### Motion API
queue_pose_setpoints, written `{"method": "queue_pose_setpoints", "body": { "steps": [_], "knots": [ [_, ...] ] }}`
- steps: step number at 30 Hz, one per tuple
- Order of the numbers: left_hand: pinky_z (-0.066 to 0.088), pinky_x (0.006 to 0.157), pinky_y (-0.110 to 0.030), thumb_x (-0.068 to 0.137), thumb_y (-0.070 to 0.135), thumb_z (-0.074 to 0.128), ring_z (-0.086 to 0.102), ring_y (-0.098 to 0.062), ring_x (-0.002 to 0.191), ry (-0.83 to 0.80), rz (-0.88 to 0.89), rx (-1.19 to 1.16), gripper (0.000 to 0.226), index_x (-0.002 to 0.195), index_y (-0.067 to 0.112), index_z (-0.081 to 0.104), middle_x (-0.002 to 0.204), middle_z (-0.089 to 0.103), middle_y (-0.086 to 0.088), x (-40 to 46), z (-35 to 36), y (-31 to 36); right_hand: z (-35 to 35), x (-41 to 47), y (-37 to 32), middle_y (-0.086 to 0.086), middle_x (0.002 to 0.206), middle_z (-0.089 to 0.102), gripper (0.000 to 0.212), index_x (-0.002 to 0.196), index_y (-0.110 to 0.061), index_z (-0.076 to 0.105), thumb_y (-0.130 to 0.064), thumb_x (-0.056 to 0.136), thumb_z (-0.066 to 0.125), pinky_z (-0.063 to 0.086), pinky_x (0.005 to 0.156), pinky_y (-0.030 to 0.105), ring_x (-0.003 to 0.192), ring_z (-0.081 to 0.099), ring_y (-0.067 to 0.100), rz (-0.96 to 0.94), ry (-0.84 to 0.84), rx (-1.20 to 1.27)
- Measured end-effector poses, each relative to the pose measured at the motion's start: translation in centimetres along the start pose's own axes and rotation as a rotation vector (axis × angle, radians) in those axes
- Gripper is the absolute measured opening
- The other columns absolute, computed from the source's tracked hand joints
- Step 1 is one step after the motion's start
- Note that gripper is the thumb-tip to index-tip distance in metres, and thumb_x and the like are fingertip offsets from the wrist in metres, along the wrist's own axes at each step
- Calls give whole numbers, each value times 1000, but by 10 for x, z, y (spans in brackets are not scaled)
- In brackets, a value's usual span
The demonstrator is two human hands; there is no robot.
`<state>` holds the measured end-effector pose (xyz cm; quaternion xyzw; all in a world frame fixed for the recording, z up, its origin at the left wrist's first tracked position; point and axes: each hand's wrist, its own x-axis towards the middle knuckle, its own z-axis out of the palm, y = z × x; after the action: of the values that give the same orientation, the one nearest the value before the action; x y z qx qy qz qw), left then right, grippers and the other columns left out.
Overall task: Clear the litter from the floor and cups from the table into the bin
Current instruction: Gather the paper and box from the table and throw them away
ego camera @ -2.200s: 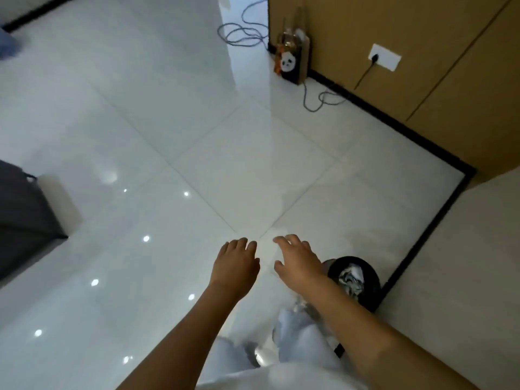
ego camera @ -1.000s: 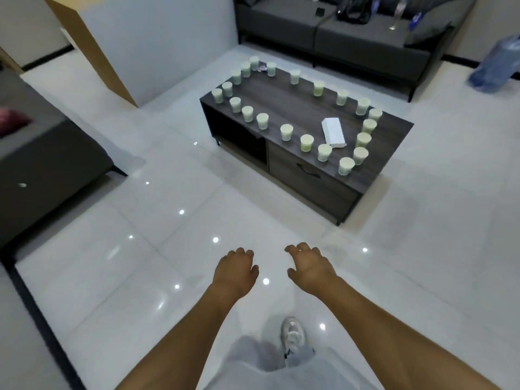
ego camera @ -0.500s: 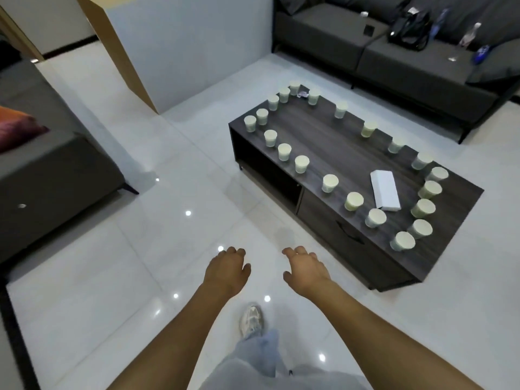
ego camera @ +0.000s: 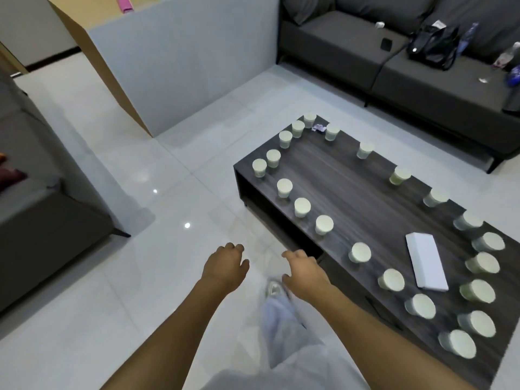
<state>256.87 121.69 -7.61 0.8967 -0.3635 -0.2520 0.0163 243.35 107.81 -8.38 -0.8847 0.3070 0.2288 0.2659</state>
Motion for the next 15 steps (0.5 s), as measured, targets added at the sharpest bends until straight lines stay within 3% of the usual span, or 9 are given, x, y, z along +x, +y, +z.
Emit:
{"method": "queue_pose_setpoints", "body": {
  "steps": [8,15],
  "knots": [
    [44,85,-33,98,36,40,51,-24,113,20,-36,-59,43,135,14,45,126,52,-6,142,-88,-23,-115,152,-43,8,138,39,54,144,-20,33,-26,93,50,44,96,42,123,42,33,-48,-23,-25],
    [46,86,-34,98,35,40,51,-25,113,-14,-70,-74,43,134,13,46,127,52,-7,257,-146,-100,-162,285,-113,8,136,41,54,143,-20,35,-25,92,52,45,95,42,121,45,32,-81,-62,-30]
  ]
}}
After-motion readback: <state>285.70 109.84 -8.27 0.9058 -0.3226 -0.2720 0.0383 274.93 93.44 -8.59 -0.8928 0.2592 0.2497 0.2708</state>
